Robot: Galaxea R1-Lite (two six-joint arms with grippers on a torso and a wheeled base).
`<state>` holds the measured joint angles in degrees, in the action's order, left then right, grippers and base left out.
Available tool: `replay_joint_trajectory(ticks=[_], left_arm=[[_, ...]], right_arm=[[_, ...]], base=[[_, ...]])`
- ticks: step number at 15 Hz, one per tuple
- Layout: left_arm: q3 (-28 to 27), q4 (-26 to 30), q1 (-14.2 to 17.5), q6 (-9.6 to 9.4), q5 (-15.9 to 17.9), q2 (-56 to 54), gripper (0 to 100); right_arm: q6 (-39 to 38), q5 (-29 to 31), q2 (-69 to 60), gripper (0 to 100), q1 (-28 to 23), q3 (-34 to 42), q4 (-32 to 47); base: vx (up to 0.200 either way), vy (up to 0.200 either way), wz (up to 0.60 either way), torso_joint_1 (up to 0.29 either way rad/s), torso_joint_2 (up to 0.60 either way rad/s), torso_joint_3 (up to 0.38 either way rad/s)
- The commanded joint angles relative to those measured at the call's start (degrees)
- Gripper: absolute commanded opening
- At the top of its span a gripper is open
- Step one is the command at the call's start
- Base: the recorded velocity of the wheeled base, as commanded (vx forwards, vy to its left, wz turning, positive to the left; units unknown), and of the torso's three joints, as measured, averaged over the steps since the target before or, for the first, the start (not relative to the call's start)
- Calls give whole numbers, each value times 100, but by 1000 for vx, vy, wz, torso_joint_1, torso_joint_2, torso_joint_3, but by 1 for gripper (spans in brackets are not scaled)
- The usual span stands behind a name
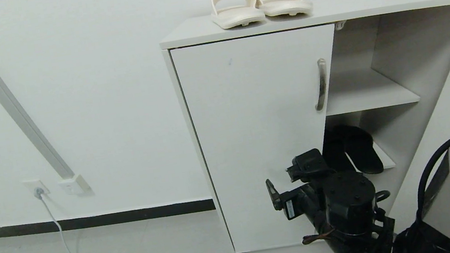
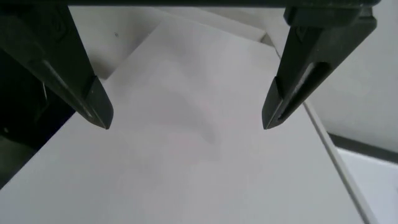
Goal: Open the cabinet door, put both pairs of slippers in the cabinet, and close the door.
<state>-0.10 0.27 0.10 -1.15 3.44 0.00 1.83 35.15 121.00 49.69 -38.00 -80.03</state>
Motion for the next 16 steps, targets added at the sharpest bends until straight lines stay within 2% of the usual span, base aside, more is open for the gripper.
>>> replay_joint_trajectory(ticks=[1, 10, 13, 16], left_arm=[[1, 0, -1, 0, -1, 9, 0], [1, 0, -1, 0, -1, 9, 0], [1, 0, -1, 0, -1, 9, 0], [1, 0, -1, 0, -1, 9, 0]], right_arm=[[11, -34, 90, 100, -3, 64, -13], [11, -43, 116, 100, -12, 73, -30], [11, -43, 116, 100, -12, 64, -30], [11, -52, 116, 100, -12, 64, -30]], base=[[0, 0, 0, 0, 0, 0], [0, 0, 0, 0, 0, 0], [0, 0, 0, 12, -154, -219], [0, 0, 0, 46, -458, -347]])
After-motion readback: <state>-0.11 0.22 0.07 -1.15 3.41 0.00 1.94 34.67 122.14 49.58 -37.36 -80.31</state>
